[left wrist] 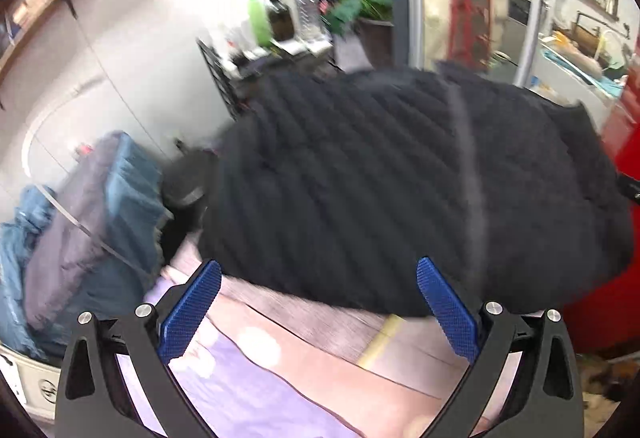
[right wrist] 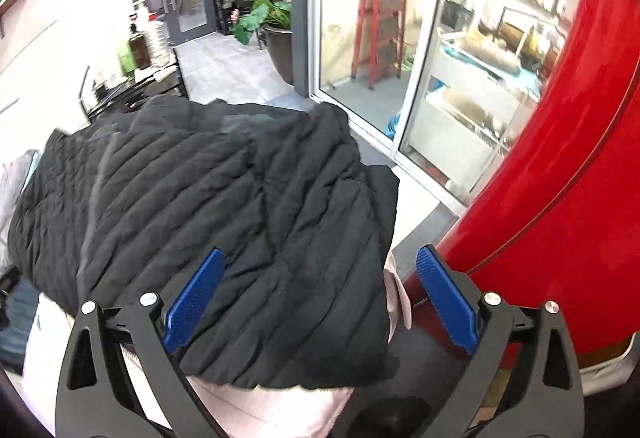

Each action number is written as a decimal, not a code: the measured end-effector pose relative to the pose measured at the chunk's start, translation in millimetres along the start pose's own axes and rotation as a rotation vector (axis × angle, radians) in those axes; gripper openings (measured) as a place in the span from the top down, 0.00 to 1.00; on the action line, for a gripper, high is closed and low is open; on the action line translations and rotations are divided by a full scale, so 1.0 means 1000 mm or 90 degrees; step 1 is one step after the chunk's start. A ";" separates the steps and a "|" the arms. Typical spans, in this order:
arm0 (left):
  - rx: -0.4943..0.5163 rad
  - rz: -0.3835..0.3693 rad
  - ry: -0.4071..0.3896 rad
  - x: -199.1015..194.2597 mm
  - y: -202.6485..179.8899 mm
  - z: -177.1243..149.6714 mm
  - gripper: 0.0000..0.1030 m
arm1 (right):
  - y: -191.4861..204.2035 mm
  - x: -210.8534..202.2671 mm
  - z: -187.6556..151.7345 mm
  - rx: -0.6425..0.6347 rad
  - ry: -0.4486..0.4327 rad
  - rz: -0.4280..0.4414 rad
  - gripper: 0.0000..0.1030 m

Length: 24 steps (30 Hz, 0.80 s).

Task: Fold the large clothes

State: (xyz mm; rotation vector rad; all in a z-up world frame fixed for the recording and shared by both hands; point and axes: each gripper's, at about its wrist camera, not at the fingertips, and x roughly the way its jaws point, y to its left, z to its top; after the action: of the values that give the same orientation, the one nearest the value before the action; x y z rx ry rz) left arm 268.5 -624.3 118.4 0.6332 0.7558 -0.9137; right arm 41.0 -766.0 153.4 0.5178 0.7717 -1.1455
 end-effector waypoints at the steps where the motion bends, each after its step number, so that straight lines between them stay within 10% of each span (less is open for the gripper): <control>1: -0.007 -0.017 0.016 -0.001 -0.005 -0.003 0.06 | 0.005 -0.005 -0.002 -0.014 0.004 0.014 0.06; 10: 0.057 -0.019 0.022 -0.017 -0.037 -0.020 0.06 | 0.056 -0.017 -0.040 -0.165 0.068 0.059 0.06; 24: 0.086 -0.021 0.023 -0.027 -0.053 -0.028 0.06 | 0.070 -0.025 -0.047 -0.177 0.071 0.067 0.06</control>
State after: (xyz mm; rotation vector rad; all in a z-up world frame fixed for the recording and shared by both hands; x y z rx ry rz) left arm 203.3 -615.3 114.9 0.7594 0.7424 -0.9921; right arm 88.1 -692.9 141.3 0.3859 0.9726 -0.8995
